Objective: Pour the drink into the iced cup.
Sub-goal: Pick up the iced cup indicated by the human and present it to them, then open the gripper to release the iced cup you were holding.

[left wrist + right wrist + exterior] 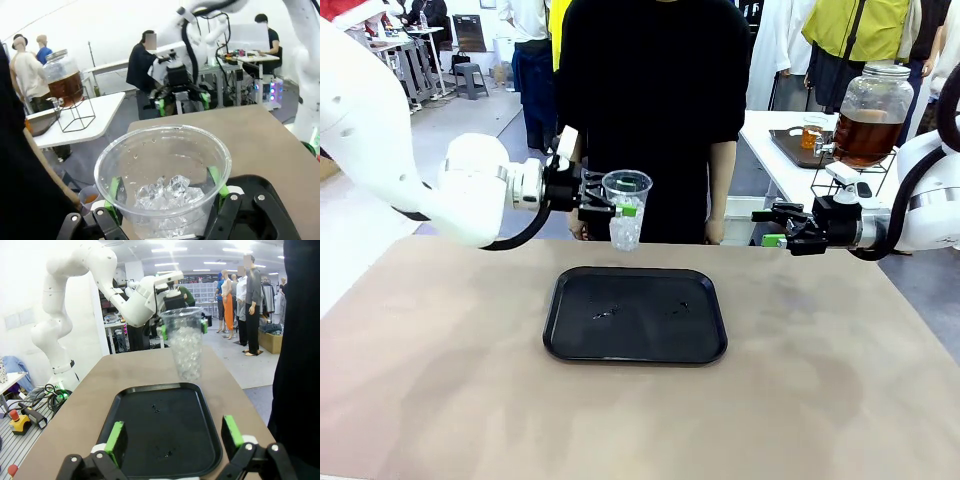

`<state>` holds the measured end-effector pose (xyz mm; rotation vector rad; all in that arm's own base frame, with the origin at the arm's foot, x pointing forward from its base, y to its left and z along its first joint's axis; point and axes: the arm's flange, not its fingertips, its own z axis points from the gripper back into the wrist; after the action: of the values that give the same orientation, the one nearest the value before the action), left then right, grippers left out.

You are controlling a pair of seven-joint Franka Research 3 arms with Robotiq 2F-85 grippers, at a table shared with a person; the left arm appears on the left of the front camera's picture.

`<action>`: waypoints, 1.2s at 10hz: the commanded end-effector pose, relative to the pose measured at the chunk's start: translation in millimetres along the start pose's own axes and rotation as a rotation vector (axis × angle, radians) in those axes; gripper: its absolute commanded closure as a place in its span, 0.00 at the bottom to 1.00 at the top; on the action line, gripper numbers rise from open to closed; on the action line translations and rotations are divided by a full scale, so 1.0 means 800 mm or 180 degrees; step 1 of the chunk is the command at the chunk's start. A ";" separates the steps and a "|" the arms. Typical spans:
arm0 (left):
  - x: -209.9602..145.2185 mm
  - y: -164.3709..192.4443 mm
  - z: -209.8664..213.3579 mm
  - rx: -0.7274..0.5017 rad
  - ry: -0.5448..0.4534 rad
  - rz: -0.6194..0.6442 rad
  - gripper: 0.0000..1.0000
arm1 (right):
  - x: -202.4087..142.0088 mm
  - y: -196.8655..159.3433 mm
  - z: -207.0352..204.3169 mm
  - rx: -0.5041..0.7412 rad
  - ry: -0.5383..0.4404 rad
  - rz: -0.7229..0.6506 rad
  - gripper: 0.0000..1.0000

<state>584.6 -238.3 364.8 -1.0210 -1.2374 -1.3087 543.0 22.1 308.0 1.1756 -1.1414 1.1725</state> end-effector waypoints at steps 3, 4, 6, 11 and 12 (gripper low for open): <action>0.022 0.045 0.014 0.0333 -0.0014 0.0352 0.16 | 0.005 -0.002 -0.002 0.0014 0.0005 -0.0027 0.00; 0.019 0.050 0.018 0.0323 -0.0005 0.0455 0.16 | 0.005 -0.002 -0.002 0.0014 0.0005 -0.0027 0.00; 0.019 0.040 0.020 0.0282 0.0057 0.0338 0.16 | 0.005 -0.002 -0.002 0.0014 0.0005 -0.0027 0.00; 0.019 0.040 0.020 0.0282 0.0057 0.0338 0.16 | 0.005 -0.002 -0.002 0.0014 0.0005 -0.0027 0.00; 0.019 0.040 0.020 0.0282 0.0057 0.0338 0.16 | 0.005 -0.002 -0.002 0.0014 0.0005 -0.0027 0.00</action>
<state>615.3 -222.1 381.2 -1.0055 -1.1848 -1.1542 543.0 22.1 308.0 1.1756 -1.1414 1.1725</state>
